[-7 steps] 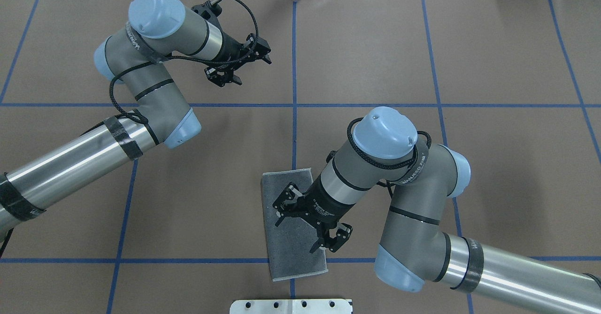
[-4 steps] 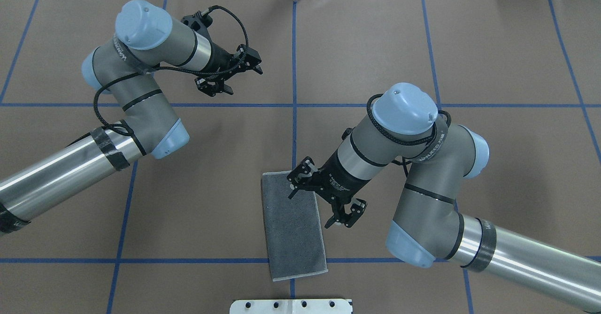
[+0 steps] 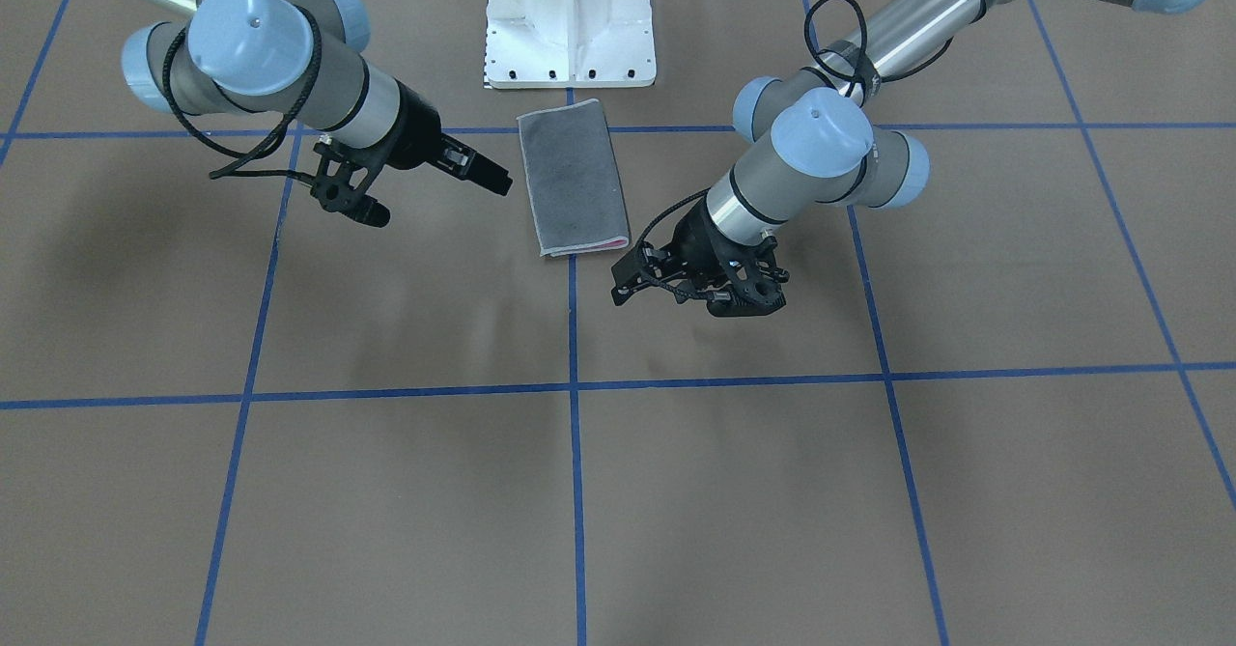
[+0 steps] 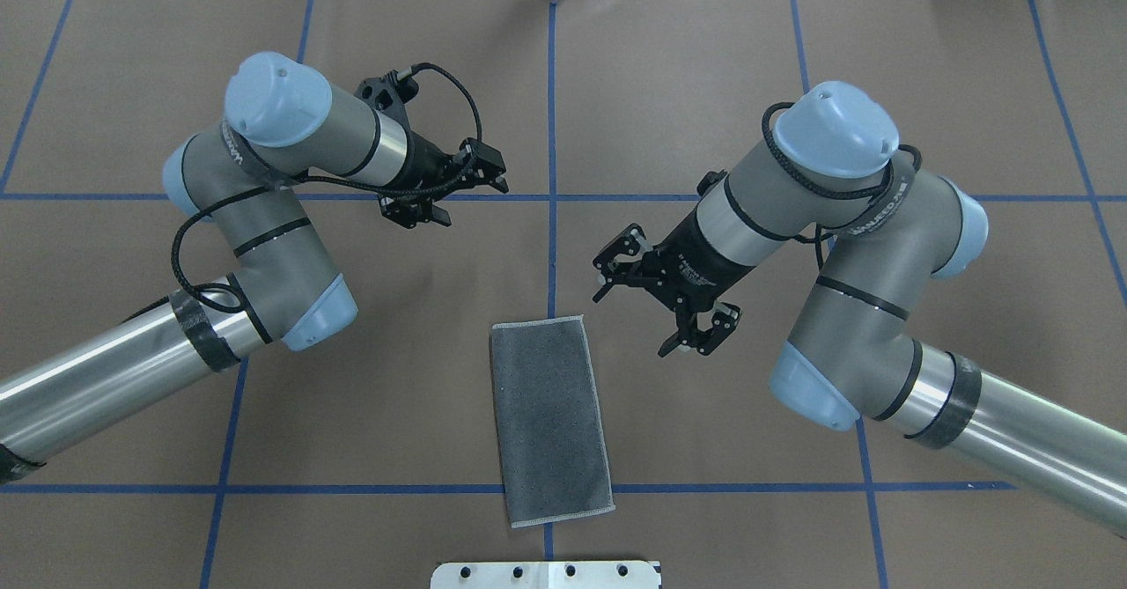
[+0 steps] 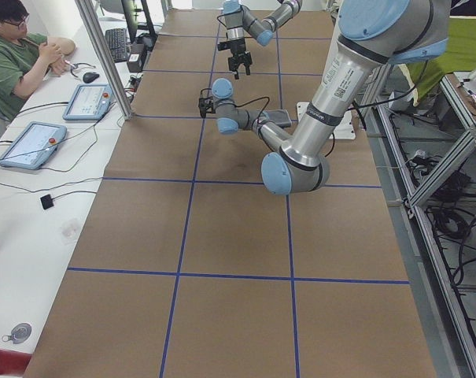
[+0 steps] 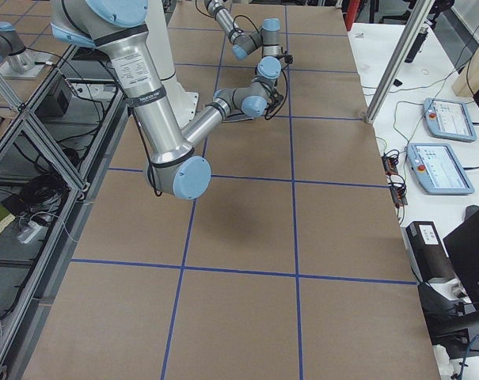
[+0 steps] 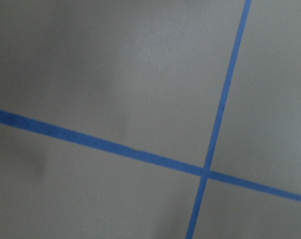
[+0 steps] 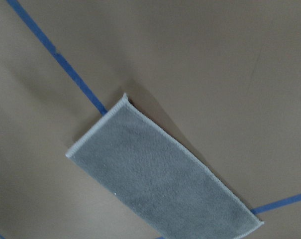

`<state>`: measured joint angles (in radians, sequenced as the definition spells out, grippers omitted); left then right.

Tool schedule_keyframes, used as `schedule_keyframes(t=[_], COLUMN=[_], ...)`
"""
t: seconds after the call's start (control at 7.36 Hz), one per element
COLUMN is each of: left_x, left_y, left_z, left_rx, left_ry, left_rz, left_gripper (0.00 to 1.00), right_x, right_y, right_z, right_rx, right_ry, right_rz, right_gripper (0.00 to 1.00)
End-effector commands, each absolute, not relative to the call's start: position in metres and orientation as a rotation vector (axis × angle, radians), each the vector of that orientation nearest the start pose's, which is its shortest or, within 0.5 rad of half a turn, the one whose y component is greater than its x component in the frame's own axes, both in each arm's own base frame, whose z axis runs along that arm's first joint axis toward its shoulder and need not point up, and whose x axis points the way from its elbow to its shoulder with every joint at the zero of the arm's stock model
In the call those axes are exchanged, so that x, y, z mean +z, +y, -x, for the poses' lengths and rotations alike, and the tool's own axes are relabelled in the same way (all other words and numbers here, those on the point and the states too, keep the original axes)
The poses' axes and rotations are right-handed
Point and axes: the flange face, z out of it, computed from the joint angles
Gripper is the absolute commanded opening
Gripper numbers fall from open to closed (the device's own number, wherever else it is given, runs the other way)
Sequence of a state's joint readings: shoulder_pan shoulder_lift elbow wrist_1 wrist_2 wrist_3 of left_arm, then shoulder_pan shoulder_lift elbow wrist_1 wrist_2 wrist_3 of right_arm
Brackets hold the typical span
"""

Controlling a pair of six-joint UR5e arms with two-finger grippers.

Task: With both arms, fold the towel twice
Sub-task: 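Release the towel and raise the right gripper while the left gripper lowers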

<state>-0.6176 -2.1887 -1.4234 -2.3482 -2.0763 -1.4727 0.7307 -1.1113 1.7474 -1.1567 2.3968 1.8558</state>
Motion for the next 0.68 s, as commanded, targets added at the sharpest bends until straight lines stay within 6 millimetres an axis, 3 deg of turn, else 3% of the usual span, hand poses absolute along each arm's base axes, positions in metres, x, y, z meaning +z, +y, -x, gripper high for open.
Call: schedule_keyframes(t=[0.0,0.27,0.54], left_x=[0.256,0.260,0.263], left_y=[-0.453,-0.435,-0.431], left_z=[-0.544,-0.562,-0.567], left_rx=[-0.044,-0.038,-0.032], left_ry=[1.305,1.290,1.284], left_rz=[-0.035,-0.047,-0.040], left_gripper=[0.94,0.94,0.91], right_x=[0.267,0.269,0.268], right_y=[-0.467,-0.469,-0.470], right_z=[0.401,0.398,0.398], right_rx=[0.452,0.457,0.458], right_ry=[-1.134,-1.135,-1.136], right_rz=[0.467,0.463,0.464], right_gripper=[1.00,1.00,1.00])
